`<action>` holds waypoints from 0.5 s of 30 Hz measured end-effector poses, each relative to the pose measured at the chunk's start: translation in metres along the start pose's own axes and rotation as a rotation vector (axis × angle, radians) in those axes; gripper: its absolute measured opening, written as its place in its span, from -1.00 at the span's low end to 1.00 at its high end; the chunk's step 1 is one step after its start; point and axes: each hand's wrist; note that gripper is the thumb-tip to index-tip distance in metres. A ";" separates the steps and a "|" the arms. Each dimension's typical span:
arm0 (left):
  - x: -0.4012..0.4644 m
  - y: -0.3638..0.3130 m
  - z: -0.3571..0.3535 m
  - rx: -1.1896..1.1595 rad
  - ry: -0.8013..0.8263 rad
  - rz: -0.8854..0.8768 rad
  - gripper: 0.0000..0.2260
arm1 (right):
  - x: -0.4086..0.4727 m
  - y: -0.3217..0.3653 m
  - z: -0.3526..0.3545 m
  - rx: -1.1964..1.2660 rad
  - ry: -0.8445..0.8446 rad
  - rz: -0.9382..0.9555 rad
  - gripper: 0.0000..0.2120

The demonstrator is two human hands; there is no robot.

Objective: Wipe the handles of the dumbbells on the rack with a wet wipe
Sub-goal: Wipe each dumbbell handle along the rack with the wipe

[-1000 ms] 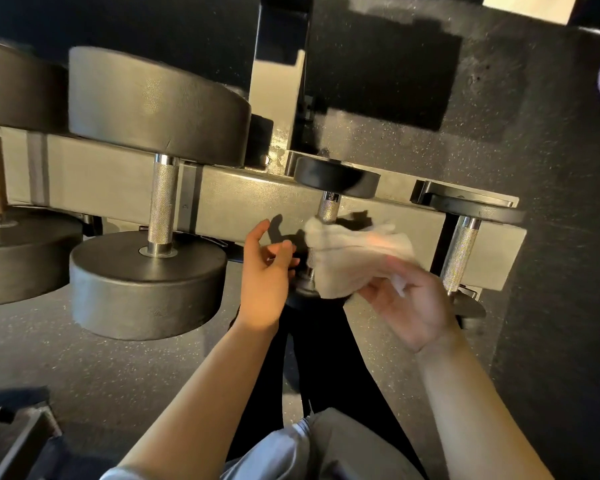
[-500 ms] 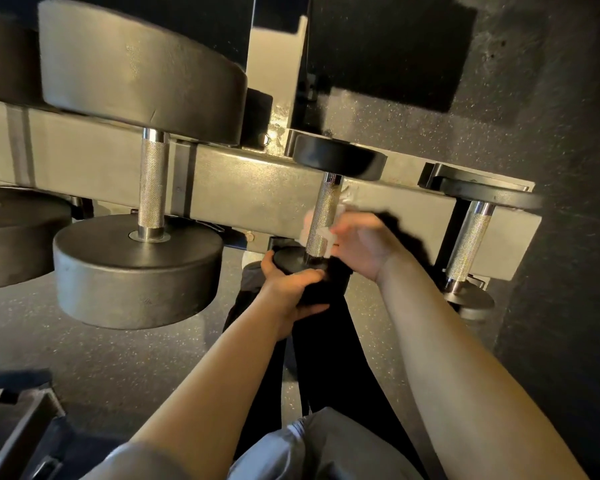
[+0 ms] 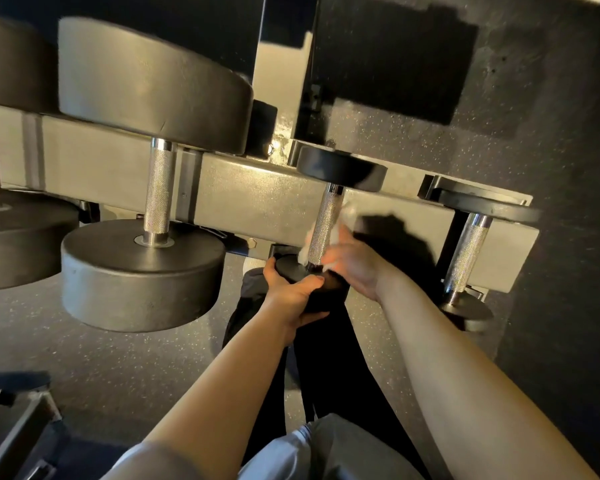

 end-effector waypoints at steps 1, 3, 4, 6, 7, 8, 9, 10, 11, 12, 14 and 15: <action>0.001 0.001 0.001 0.002 0.005 -0.003 -0.18 | -0.004 -0.002 -0.002 -0.115 -0.022 -0.021 -0.29; 0.001 0.001 0.002 -0.001 0.007 -0.004 -0.16 | -0.010 0.000 -0.004 -0.231 -0.083 -0.018 -0.59; 0.001 0.001 0.002 -0.003 0.006 -0.002 -0.16 | -0.012 0.005 -0.002 -0.178 -0.105 0.006 -0.76; 0.003 0.001 0.002 -0.012 0.003 0.001 -0.18 | -0.011 0.015 0.007 0.064 -0.116 0.065 -0.75; 0.004 0.001 0.002 -0.019 0.001 0.002 -0.18 | -0.006 0.020 0.012 0.219 -0.138 0.105 -0.77; 0.004 0.001 0.002 -0.022 0.001 0.003 -0.18 | 0.001 0.026 0.016 0.337 -0.193 0.131 -0.80; 0.004 0.001 0.002 -0.020 0.002 0.004 -0.18 | 0.007 0.031 0.018 0.392 -0.269 0.132 -0.81; 0.004 0.001 0.002 -0.015 0.001 0.006 -0.18 | 0.011 0.035 0.018 0.418 -0.322 0.129 -0.78; 0.004 0.001 0.002 -0.011 0.000 0.009 -0.18 | 0.015 0.033 0.016 0.427 -0.337 0.144 -0.76; 0.004 0.001 0.003 -0.009 -0.001 0.011 -0.18 | 0.016 0.030 0.011 0.401 -0.327 0.165 -0.75; 0.005 0.001 0.003 -0.006 0.000 0.007 -0.19 | 0.013 0.021 0.000 0.245 -0.323 0.191 -0.77; 0.005 0.000 0.003 -0.006 -0.001 0.008 -0.18 | 0.009 0.018 -0.002 0.128 -0.340 0.188 -0.78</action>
Point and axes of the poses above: each hand's wrist, its own x-axis towards the middle knuckle, its own z-axis out of the back of the hand, y = z × x, and after that the axes turned 6 degrees about -z, right-handed
